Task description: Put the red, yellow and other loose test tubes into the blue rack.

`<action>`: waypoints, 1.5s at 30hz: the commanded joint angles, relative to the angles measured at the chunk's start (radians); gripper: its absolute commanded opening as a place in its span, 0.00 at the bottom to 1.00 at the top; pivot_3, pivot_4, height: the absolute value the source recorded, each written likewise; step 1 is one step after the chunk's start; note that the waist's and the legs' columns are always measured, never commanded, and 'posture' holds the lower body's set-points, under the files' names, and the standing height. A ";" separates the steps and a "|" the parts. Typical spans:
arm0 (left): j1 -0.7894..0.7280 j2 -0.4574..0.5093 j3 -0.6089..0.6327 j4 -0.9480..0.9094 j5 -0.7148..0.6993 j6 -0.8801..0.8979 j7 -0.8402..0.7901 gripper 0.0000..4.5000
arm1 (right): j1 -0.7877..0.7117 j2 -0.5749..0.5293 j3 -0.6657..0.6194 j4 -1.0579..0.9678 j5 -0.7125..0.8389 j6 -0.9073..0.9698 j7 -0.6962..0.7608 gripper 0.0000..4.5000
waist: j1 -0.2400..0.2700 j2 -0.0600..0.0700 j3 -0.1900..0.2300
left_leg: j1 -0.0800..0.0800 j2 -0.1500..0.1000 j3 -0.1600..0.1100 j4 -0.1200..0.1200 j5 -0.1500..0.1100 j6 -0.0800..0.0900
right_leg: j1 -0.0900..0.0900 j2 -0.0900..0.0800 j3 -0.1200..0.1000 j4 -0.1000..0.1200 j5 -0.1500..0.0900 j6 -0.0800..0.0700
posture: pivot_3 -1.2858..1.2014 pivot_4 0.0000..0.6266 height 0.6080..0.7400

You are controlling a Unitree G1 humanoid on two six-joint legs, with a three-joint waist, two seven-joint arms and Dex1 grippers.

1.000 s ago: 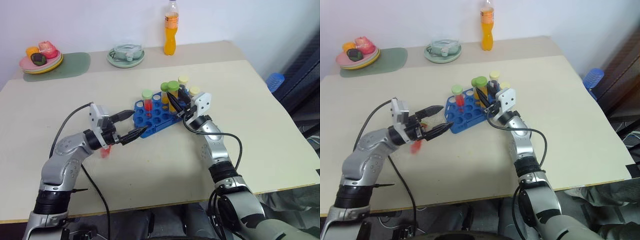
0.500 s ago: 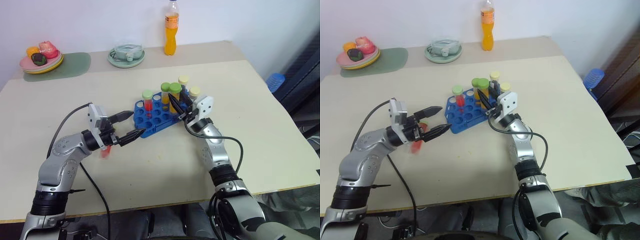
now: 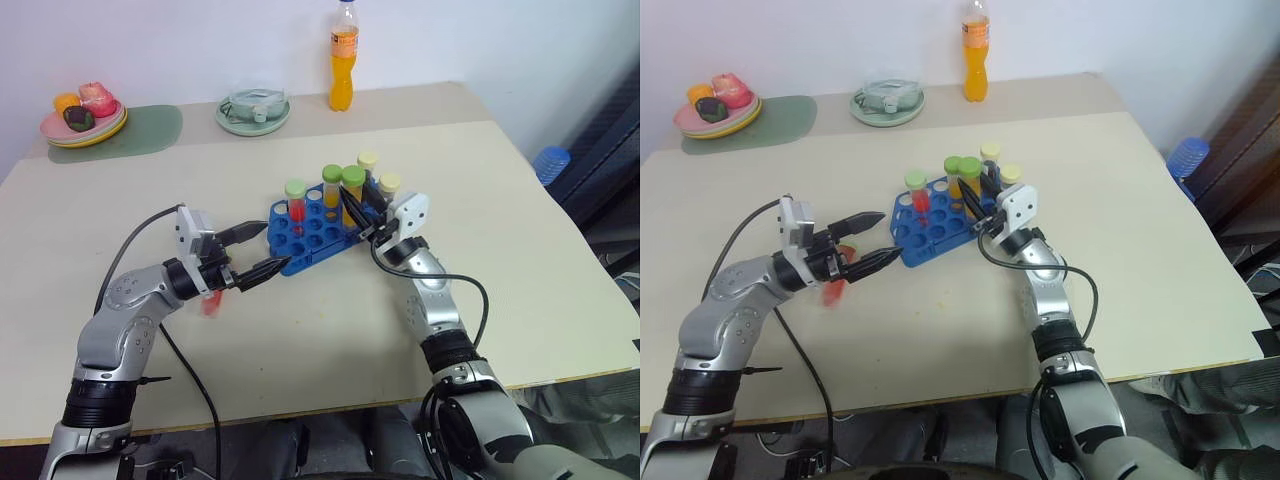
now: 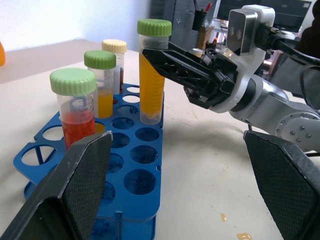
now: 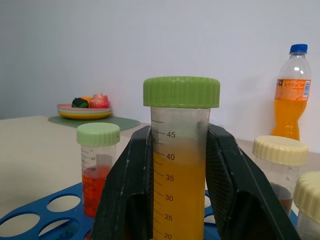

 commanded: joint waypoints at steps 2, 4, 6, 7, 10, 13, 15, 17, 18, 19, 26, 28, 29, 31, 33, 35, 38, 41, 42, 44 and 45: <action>-0.010 0.006 0.022 -0.037 -0.013 -0.003 0.009 0.96 | -0.016 -0.006 -0.018 0.054 -0.012 -0.012 -0.020 0.18 | 0.000 0.000 0.000 | 0.000 0.000 0.000 0.000 0.000 0.000 | 0.000 0.000 0.000 0.000 0.000 0.000 | 0.52 0.24 1.00; -0.009 0.006 0.024 -0.039 -0.013 -0.002 0.013 0.96 | -0.022 -0.004 -0.020 0.067 -0.013 -0.019 -0.021 0.18 | 0.000 0.000 0.000 | 0.000 0.000 0.000 0.000 0.000 0.000 | 0.000 0.000 0.000 0.000 0.000 0.000 | 0.52 0.24 1.00; -0.007 0.006 0.026 -0.041 -0.014 -0.002 0.016 0.96 | -0.027 0.000 -0.021 0.078 -0.009 -0.025 -0.015 0.18 | 0.000 0.000 0.000 | 0.001 0.000 0.000 0.000 0.000 0.000 | 0.001 0.000 0.000 0.000 0.000 0.000 | 0.52 0.24 1.00; -0.006 0.007 0.026 -0.042 -0.014 -0.003 0.017 0.96 | -0.030 0.001 -0.021 0.084 -0.007 -0.027 -0.013 0.18 | 0.000 0.000 0.000 | 0.001 0.000 0.000 0.000 0.000 0.000 | 0.001 0.000 0.000 0.000 0.000 0.000 | 0.52 0.24 1.00; -0.003 0.007 0.028 -0.043 -0.015 -0.005 0.019 0.96 | -0.037 0.005 -0.020 0.099 -0.007 -0.038 -0.010 0.18 | -0.001 0.000 0.000 | 0.001 0.000 0.000 0.000 0.000 0.000 | 0.001 0.000 0.000 0.000 0.000 0.000 | 0.52 0.24 1.00; -0.001 0.007 0.030 -0.044 -0.016 -0.008 0.021 0.96 | -0.042 0.011 -0.018 0.113 -0.007 -0.051 -0.007 0.18 | -0.001 0.000 0.000 | 0.001 0.000 0.000 0.000 0.000 0.000 | 0.001 0.000 0.000 0.000 0.000 0.000 | 0.52 0.24 1.00; 0.001 0.006 0.031 -0.045 -0.017 -0.009 0.021 0.96 | -0.043 0.014 -0.016 0.119 -0.006 -0.057 -0.002 0.18 | -0.002 0.000 0.000 | 0.001 0.000 0.000 0.000 0.000 0.000 | 0.001 0.000 0.000 0.000 0.000 0.000 | 0.52 0.24 1.00; 0.003 0.006 0.031 -0.046 -0.017 -0.010 0.022 0.96 | -0.045 0.018 -0.012 0.122 -0.003 -0.063 0.007 0.18 | -0.004 0.000 0.000 | 0.001 0.000 0.000 0.000 0.000 0.000 | 0.000 0.000 0.000 0.000 0.000 0.000 | 0.52 0.24 1.00; 0.003 0.005 0.032 -0.046 -0.017 -0.011 0.022 0.96 | -0.045 0.019 -0.011 0.123 -0.003 -0.064 0.010 0.18 | -0.005 0.000 0.000 | 0.001 0.000 0.000 0.000 0.000 0.000 | 0.000 0.000 0.000 0.001 0.000 0.000 | 0.52 0.24 1.00; 0.003 0.005 0.032 -0.046 -0.017 -0.011 0.023 0.96 | -0.045 0.019 -0.010 0.124 -0.004 -0.064 0.011 0.18 | -0.005 0.000 0.000 | 0.001 0.000 0.000 0.000 0.000 0.000 | 0.000 0.000 0.000 0.001 0.000 0.000 | 0.52 0.24 1.00; 0.010 0.000 0.031 -0.040 -0.015 -0.019 0.022 0.96 | -0.027 0.022 -0.023 0.088 0.059 -0.017 0.086 0.29 | -0.005 0.000 0.000 | 0.001 0.000 0.000 0.000 0.000 0.000 | 0.000 0.000 0.000 0.000 0.000 0.000 | 0.52 0.24 1.00; 0.012 -0.002 0.030 -0.038 -0.016 -0.019 0.022 0.96 | -0.025 0.016 -0.021 0.083 0.044 -0.031 0.085 0.49 | -0.005 0.001 0.000 | 0.001 0.000 0.000 0.000 0.000 0.000 | 0.000 0.000 0.000 0.000 0.000 0.000 | 0.52 0.24 1.00; 0.013 -0.002 0.030 -0.039 -0.016 -0.019 0.022 0.96 | -0.022 0.012 -0.018 0.081 0.031 -0.039 0.081 0.62 | -0.005 0.001 0.000 | 0.000 0.000 0.000 0.000 0.000 0.000 | 0.000 0.000 0.000 0.000 0.000 0.000 | 0.52 0.24 1.00; 0.014 -0.004 0.030 -0.039 -0.016 -0.019 0.023 0.96 | -0.016 0.005 -0.013 0.075 0.008 -0.047 0.069 0.83 | -0.005 0.001 0.001 | 0.000 0.000 0.000 -0.001 0.000 0.000 | 0.000 0.000 0.000 0.000 0.000 0.000 | 0.52 0.24 1.00; 0.015 -0.006 0.030 -0.043 -0.018 -0.016 0.026 0.96 | -0.005 -0.005 -0.007 0.058 -0.011 -0.049 0.063 0.93 | -0.004 0.001 0.001 | 0.000 0.000 0.000 -0.001 0.000 0.000 | -0.001 0.000 0.000 0.000 0.000 0.000 | 0.52 0.24 1.00; 0.018 -0.007 0.031 -0.048 -0.018 -0.010 0.033 0.96 | 0.015 -0.023 0.001 0.019 -0.023 -0.035 0.066 0.93 | -0.001 0.001 0.001 | 0.000 0.000 0.000 0.000 0.000 0.000 | -0.001 0.000 0.000 0.000 0.000 0.000 | 0.52 0.24 1.00; 0.026 -0.007 0.041 -0.059 -0.025 0.008 0.060 0.96 | 0.058 -0.056 0.011 -0.048 -0.029 0.005 0.075 0.93 | -0.001 0.001 0.001 | 0.000 0.000 0.000 0.000 0.000 0.000 | -0.001 0.000 0.000 0.000 0.000 0.000 | 0.52 0.24 1.00; 0.028 -0.023 0.079 -0.090 -0.067 0.067 0.145 0.96 | 0.120 -0.101 0.013 -0.165 -0.018 0.077 0.084 0.93 | 0.000 0.001 0.001 | -0.001 0.000 0.000 0.000 0.000 0.000 | -0.001 0.000 0.000 0.000 0.000 0.000 | 0.52 0.24 1.00; 0.025 -0.031 0.093 -0.100 -0.083 0.090 0.180 0.96 | 0.139 -0.118 0.014 -0.206 -0.019 0.107 0.082 0.93 | 0.002 0.001 0.001 | -0.001 0.000 0.000 0.000 0.000 0.000 | -0.001 0.000 0.000 0.000 0.000 0.000 | 0.52 0.24 1.00; 0.020 -0.046 0.124 -0.125 -0.094 0.134 0.274 0.96 | 0.197 -0.177 0.022 -0.314 -0.019 0.187 0.106 0.93 | 0.004 0.001 0.001 | -0.001 0.000 0.000 0.000 0.000 0.000 | -0.001 0.000 0.000 0.000 0.000 0.000 | 0.52 0.24 1.00; 0.021 -0.050 0.136 -0.139 -0.096 0.155 0.316 0.96 | 0.227 -0.210 0.027 -0.371 -0.011 0.235 0.127 0.93 | 0.006 0.001 0.001 | -0.001 0.000 0.000 0.000 0.000 0.000 | -0.001 0.000 0.001 0.000 0.000 0.000 | 0.52 0.24 1.00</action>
